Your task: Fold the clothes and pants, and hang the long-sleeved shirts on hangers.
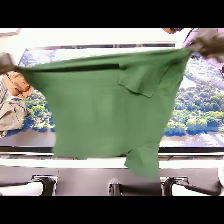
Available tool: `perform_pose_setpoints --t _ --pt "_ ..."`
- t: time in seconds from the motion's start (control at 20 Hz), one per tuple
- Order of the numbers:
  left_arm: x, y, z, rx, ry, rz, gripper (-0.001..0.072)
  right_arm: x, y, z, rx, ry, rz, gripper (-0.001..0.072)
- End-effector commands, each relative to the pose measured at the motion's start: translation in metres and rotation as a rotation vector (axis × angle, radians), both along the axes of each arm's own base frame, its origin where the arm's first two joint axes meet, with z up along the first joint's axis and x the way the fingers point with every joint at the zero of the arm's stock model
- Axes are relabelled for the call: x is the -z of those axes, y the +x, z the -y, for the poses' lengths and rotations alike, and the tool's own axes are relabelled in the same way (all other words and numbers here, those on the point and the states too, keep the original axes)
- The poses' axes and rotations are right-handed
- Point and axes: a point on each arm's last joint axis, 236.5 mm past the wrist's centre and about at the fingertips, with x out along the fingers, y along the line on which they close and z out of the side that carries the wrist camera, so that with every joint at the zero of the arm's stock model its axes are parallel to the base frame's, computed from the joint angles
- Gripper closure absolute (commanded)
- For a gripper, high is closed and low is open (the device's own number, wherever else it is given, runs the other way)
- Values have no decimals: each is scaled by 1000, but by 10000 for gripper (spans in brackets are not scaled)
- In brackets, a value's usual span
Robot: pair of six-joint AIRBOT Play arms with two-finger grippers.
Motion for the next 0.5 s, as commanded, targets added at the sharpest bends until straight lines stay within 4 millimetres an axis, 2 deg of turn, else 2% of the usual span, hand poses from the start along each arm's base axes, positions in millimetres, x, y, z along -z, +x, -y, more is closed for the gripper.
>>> perform_pose_setpoints --t 0.0,0.1,0.2,0.3,0.45 --pt "135 75 30 60 -33 -116 693 128 69 -19 -66 -21 -180 683" --pt "185 111 42 52 -39 -80 693 191 107 -19 -34 -75 -197 683" --pt "214 134 47 8 -62 -38 693 233 137 -15 17 -68 -181 684" --pt "230 143 48 -4 -69 -26 693 259 153 -10 52 -62 -173 684" --pt "237 138 49 -1 -74 -57 692 272 153 -2 61 -100 -188 684"
